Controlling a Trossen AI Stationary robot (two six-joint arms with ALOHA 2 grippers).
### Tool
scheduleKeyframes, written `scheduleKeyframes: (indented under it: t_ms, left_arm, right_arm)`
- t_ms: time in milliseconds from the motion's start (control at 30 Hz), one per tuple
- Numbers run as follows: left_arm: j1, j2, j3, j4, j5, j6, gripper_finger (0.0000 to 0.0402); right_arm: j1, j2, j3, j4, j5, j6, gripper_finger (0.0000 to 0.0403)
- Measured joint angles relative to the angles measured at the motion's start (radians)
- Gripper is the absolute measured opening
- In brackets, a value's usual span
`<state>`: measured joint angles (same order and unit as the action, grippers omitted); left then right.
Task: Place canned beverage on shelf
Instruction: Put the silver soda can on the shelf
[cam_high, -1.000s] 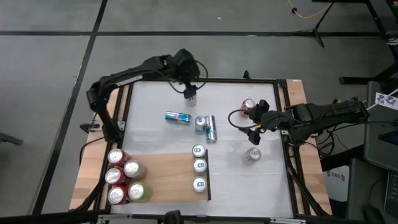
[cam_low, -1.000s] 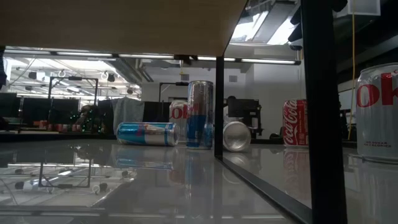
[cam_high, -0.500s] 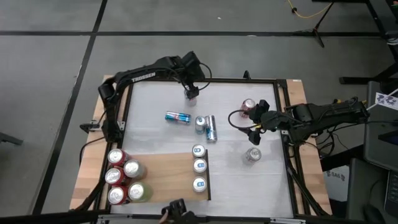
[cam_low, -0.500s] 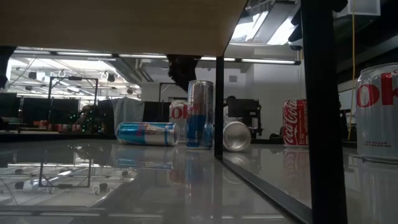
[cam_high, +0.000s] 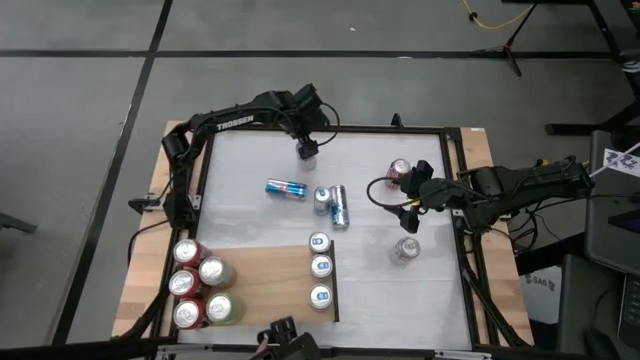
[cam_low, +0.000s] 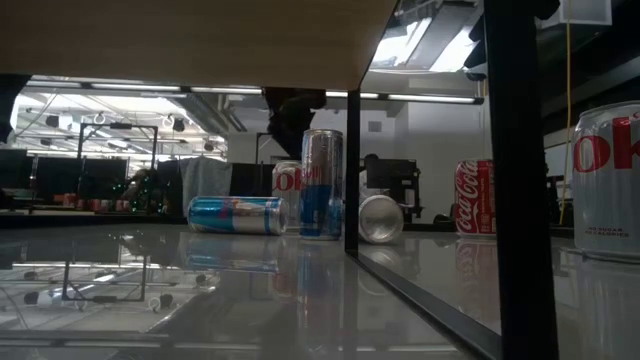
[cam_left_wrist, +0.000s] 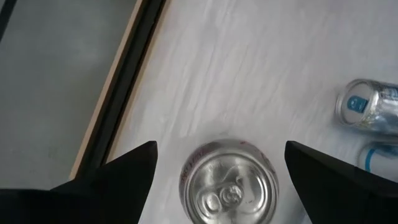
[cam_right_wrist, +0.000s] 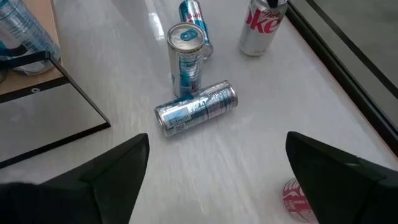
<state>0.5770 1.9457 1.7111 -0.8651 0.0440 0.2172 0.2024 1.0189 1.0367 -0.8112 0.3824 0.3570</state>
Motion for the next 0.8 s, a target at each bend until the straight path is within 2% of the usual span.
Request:
scheduleKeyframes:
  t_ms: [500,800]
  left_arm:
    - [-0.002,0.031,0.000,-0.035,-0.001,0.002,0.0343]
    - [-0.009,0.045,0.000,-0.033,-0.034,0.001,0.0343]
  right_arm:
    - [0.000,0.000,0.000,0.000,0.000,0.000,0.0367]
    - [0.000,0.000,0.000,0.001,-0.001,0.000,0.0367]
